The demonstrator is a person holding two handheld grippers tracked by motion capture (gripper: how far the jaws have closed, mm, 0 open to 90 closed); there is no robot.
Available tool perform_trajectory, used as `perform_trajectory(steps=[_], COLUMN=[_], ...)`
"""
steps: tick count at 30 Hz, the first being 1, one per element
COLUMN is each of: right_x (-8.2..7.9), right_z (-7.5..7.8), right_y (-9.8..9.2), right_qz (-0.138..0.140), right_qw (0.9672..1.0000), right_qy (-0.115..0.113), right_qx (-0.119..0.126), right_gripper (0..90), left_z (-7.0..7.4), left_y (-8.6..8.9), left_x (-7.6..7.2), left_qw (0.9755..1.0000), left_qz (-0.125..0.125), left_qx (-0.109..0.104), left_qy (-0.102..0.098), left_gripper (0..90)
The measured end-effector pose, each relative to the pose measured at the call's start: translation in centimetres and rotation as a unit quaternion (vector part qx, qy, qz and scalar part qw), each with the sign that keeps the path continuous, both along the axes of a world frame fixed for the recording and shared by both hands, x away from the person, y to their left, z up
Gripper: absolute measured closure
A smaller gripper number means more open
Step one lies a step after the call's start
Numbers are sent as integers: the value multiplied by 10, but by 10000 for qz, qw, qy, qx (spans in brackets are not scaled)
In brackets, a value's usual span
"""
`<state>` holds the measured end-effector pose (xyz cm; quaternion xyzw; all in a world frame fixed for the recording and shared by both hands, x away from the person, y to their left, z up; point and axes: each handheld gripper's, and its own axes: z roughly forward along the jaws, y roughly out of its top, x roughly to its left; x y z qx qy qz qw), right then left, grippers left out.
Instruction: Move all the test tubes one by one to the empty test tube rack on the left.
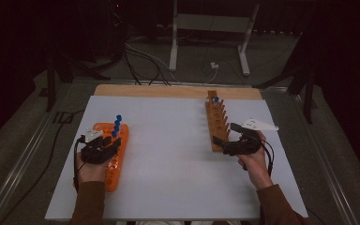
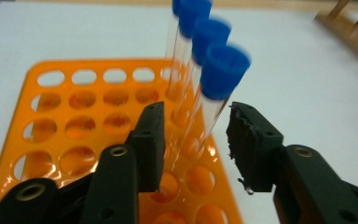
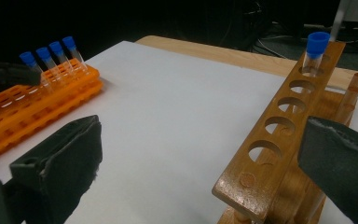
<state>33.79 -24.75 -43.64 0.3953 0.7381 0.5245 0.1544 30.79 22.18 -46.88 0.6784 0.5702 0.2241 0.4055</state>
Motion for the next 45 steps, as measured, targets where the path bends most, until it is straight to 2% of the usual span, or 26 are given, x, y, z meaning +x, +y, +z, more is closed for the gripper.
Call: perform_trajectory(steps=[5, 9, 11, 17, 23, 26, 28, 30, 33, 37, 39, 43, 45], right_x=[1, 1, 1, 1, 1, 1, 0, 1, 3, 10, 16, 33, 42], right_z=[0, 0, -1, -1, -1, -1, 1, 3, 11, 19, 22, 24, 26], right_y=[-1, -1, -2, -2, -2, -2, -1, 0, -2, -4, -4, -3, -4], right_qz=[2, -3, -9, -13, -29, -60, -96, -111, -157, -216, -255, -343, -392], right_qw=[10000, 10000, 10000, 10000, 10000, 10000, 9998, 9996, 9995, 9993, 9989, 9985, 9982], right_qy=[-6, 1, 6, 11, 16, 1, -69, -119, -188, -252, -278, -194, -174], right_qx=[11, 13, 22, 31, 24, -34, -168, -249, -202, -185, -275, -389, -425], right_gripper=[0, 0, 0, 0, 0, 0, 0, 0, 0, 0, 0, 0, 0], left_z=[8, 18, 22, 33, 35, 32, 29, 26, 22, 18, 16, 16, 15], left_y=[2, 0, -2, -17, -37, -47, -53, -59, -65, -69, -70, -74, -75], left_x=[-6, -11, -14, -19, -17, -17, -17, -18, -19, -18, -19, -21, -21], left_qw=[9993, 9969, 9947, 9886, 9863, 9855, 9856, 9859, 9857, 9846, 9837, 9815, 9815], left_qz=[-50, -165, -269, -527, -839, -1015, -1058, -1108, -1195, -1300, -1361, -1448, -1456], left_qx=[-238, -282, -404, -492, -702, -728, -672, -599, -514, -556, -598, -545, -500], left_qy=[-297, -715, -903, -1324, -1235, -1151, -1137, -1104, -1068, -1025, -1012, -1128, -1140], left_gripper=[527, 468, 437, 266, 124, 38, 15, 9, 9, 10, 10, 10, 10])
